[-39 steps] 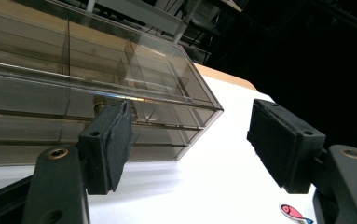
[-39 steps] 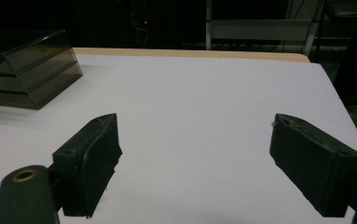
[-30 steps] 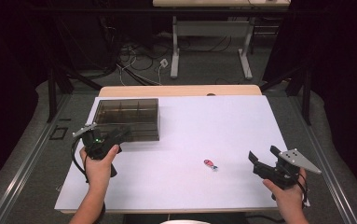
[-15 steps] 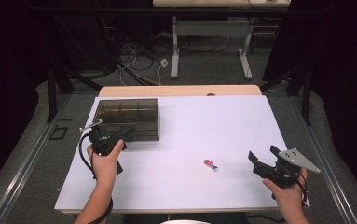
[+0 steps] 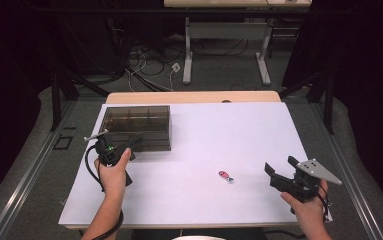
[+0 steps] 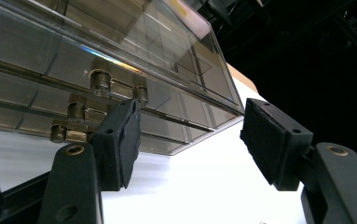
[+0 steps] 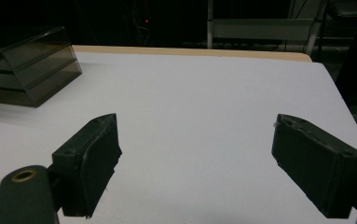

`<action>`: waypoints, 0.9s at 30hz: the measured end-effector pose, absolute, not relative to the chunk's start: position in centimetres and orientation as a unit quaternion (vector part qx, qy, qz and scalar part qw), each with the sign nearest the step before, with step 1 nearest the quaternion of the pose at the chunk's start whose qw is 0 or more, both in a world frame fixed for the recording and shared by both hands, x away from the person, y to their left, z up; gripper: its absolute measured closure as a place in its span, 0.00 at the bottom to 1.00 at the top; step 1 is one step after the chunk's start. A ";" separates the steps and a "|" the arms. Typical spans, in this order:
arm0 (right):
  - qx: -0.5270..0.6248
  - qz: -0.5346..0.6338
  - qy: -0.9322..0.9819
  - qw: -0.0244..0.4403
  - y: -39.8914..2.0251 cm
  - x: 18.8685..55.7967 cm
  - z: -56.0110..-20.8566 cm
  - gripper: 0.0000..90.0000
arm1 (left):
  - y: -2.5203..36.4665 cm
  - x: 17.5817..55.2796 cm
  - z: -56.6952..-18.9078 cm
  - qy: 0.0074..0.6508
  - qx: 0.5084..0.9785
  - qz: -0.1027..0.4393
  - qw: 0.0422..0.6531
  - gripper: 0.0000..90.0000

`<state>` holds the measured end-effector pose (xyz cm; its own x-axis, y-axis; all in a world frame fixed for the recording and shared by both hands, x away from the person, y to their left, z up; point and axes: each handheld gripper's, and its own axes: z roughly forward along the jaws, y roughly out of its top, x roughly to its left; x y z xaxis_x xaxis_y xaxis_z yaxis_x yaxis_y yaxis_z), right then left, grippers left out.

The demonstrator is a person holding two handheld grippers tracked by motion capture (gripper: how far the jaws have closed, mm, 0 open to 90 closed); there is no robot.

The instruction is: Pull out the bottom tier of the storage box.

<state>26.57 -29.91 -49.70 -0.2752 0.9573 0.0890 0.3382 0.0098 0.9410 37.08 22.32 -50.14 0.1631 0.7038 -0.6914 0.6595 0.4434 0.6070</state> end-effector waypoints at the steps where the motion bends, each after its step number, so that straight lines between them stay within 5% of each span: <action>1: 0.510 0.485 0.635 0.318 -29.9 26.6 -49.7 0.16 | 22.4 37.1 -50.3 0.650 0.524 0.017 0.551 0.42; 27: 0.501 0.488 0.642 0.315 -29.7 26.6 -49.8 0.16 | 23.6 37.9 -53.6 0.704 0.510 0.000 0.494 0.48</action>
<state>26.63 -29.67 -49.84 -0.3008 0.9500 0.0843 0.3363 0.0229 0.9415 37.93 23.58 -53.64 0.0088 0.7183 -0.6956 0.7175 0.4800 0.5048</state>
